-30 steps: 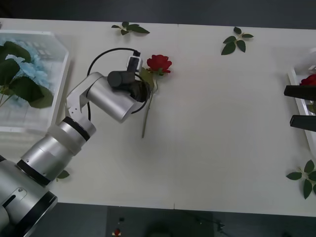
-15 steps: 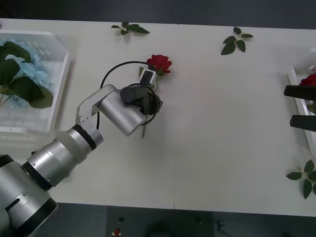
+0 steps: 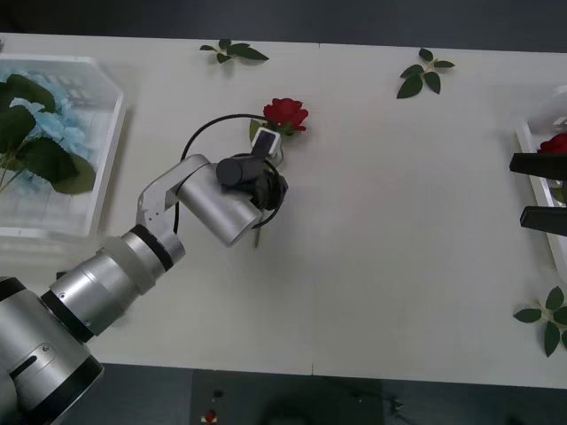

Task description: Put the red flowers into the right box and the blue flowers into the left box

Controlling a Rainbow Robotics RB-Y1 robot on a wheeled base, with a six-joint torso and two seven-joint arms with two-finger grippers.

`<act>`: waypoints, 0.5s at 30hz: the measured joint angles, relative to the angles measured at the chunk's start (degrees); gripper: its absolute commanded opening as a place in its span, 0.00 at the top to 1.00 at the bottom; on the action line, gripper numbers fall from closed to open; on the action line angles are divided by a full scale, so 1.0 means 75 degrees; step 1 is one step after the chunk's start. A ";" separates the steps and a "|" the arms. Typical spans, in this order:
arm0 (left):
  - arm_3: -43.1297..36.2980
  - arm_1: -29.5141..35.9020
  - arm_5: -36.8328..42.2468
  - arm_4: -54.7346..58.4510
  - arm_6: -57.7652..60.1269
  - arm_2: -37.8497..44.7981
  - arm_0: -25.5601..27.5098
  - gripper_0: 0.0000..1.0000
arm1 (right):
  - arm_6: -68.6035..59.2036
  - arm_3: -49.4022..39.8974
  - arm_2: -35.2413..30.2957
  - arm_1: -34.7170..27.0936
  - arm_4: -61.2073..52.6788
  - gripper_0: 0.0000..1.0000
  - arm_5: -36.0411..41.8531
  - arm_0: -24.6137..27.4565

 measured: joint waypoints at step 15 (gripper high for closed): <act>0.0251 0.0003 -0.0013 0.0002 -0.0463 -0.0002 -0.0150 1.00 | 0.0000 0.0000 0.0000 0.0000 0.0000 0.00 0.0000 0.0000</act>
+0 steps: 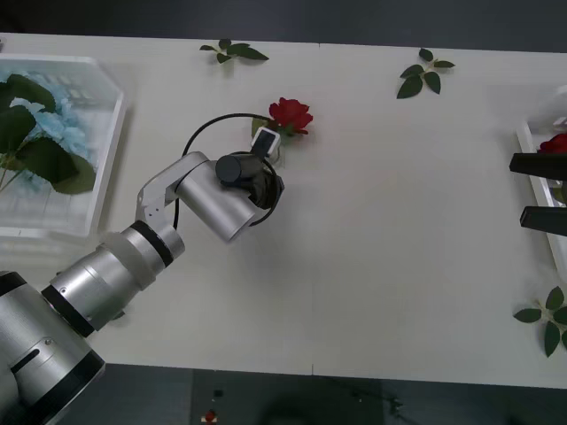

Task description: Put the red flowers into the right box and the blue flowers into the left box

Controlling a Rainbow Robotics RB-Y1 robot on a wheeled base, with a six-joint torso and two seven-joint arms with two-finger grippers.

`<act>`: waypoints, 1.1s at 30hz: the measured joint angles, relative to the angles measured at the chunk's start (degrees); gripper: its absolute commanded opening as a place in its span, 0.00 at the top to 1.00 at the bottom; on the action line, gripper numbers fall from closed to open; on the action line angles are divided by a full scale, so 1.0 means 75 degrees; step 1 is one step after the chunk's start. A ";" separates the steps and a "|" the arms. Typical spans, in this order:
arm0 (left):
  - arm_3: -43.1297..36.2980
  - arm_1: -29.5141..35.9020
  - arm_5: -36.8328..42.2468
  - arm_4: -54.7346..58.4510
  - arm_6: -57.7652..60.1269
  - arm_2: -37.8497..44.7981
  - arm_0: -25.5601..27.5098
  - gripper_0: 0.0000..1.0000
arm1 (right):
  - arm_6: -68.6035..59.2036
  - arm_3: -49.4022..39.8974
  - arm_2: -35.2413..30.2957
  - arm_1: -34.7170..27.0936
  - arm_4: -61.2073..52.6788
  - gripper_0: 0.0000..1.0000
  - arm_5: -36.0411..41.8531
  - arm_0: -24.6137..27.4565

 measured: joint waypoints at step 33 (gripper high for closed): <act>-0.4801 0.2278 0.1339 0.0586 0.0000 0.0794 0.2810 0.00 | 0.0000 0.0000 0.0000 0.0000 0.0000 0.00 0.0000 0.0000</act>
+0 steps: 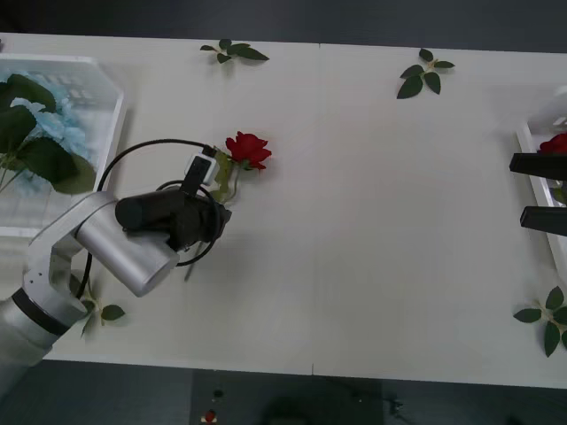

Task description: Put the red flowers into the right box and the blue flowers into the left box

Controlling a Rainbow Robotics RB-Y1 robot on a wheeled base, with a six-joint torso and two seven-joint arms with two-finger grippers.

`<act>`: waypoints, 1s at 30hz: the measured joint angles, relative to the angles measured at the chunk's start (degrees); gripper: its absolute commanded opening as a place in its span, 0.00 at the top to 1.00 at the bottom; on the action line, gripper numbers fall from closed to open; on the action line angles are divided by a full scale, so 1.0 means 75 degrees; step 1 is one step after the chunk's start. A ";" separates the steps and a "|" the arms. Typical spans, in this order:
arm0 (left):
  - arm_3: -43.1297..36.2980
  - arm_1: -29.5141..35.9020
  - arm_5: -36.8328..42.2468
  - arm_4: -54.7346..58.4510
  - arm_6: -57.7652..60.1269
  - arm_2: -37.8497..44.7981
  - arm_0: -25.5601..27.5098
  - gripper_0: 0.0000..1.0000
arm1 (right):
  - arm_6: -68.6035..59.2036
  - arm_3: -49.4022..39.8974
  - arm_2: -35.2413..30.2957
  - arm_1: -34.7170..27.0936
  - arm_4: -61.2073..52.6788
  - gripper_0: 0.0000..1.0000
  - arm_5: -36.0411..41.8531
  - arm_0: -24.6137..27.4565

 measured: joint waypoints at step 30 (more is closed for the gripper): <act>0.3600 -0.1505 -0.0482 0.0071 -0.0001 -0.0131 -0.2109 0.00 | 0.0000 0.0000 0.0000 0.0000 0.0000 0.00 0.0000 0.0000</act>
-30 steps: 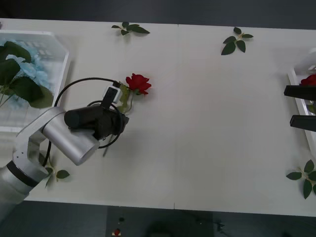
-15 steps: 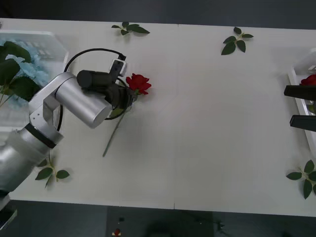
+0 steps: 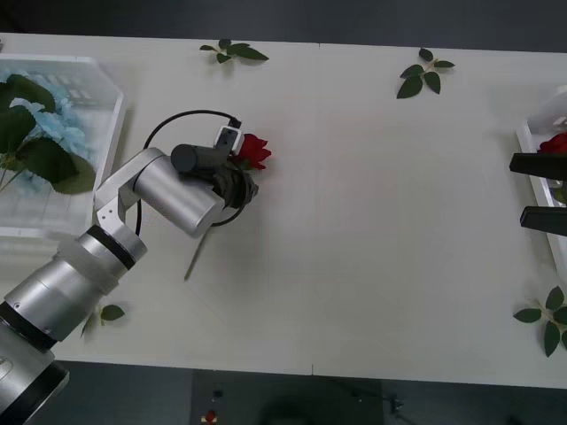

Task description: Put the red flowers into the right box and the blue flowers into the left box

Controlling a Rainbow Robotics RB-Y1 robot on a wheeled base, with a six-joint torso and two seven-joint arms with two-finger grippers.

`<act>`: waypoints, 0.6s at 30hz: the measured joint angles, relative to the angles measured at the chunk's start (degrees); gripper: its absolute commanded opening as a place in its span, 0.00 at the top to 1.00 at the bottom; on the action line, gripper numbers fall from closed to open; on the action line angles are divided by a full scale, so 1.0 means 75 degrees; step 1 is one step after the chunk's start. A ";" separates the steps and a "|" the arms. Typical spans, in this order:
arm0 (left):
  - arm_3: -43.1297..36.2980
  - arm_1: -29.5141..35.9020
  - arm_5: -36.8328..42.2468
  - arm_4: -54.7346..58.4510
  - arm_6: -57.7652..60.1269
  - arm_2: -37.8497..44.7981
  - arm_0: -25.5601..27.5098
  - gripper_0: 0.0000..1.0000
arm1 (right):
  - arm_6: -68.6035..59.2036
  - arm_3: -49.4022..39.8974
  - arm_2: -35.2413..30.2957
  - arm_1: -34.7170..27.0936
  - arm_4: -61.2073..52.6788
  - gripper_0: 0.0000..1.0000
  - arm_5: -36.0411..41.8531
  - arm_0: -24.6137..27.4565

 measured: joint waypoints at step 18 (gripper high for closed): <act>0.0155 -0.0034 -0.0440 -0.0104 -0.0249 -0.0036 0.0000 1.00 | 0.0000 0.0000 0.0000 0.0000 0.0000 0.00 0.0000 0.0000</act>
